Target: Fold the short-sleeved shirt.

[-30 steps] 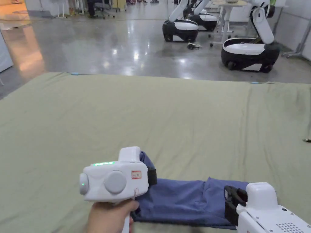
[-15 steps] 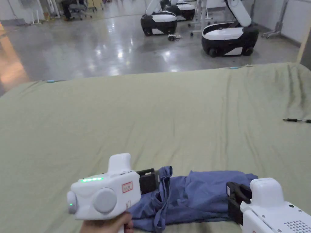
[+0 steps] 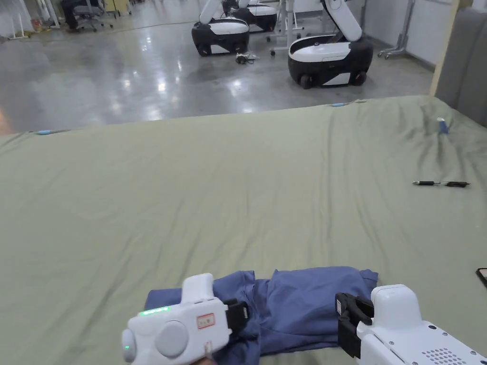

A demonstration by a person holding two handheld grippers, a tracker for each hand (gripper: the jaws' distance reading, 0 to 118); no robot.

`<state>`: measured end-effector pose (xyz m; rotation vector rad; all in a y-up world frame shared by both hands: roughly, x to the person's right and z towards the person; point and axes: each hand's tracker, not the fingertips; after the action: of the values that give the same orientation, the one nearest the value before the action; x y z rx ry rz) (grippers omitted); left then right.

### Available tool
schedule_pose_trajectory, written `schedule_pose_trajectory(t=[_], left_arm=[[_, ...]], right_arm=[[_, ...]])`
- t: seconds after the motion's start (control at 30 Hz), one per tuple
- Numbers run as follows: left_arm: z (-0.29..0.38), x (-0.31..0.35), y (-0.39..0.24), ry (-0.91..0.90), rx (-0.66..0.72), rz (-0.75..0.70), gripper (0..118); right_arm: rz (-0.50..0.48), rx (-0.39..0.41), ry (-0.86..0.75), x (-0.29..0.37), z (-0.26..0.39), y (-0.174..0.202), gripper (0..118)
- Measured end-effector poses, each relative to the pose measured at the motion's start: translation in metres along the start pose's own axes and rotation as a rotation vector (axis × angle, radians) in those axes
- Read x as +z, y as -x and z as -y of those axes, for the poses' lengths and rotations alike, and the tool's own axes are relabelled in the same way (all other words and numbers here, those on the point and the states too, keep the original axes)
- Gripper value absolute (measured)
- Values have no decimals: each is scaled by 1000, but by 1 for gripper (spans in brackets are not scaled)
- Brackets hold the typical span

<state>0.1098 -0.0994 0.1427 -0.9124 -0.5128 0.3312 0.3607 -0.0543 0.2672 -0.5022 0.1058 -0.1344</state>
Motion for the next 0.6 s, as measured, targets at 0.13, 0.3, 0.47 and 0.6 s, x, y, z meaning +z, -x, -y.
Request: schedule_pose_trajectory(t=[0.13, 0.3, 0.47, 0.6], left_arm=[[8, -19, -19, -14, -108, -107, 15], [17, 54, -11, -152, -134, -194, 15], [27, 76, 18, -108, -181, -294, 16], [29, 110, 42, -239, -96, -273, 83]], right_arm=[[11, 8, 19, 0, 0, -3, 4], [-1, 35, 23, 0, -1, 6, 4], [-80, -19, 51, -20, 2, 34, 4], [-128, 16, 53, -20, 3, 61, 4]])
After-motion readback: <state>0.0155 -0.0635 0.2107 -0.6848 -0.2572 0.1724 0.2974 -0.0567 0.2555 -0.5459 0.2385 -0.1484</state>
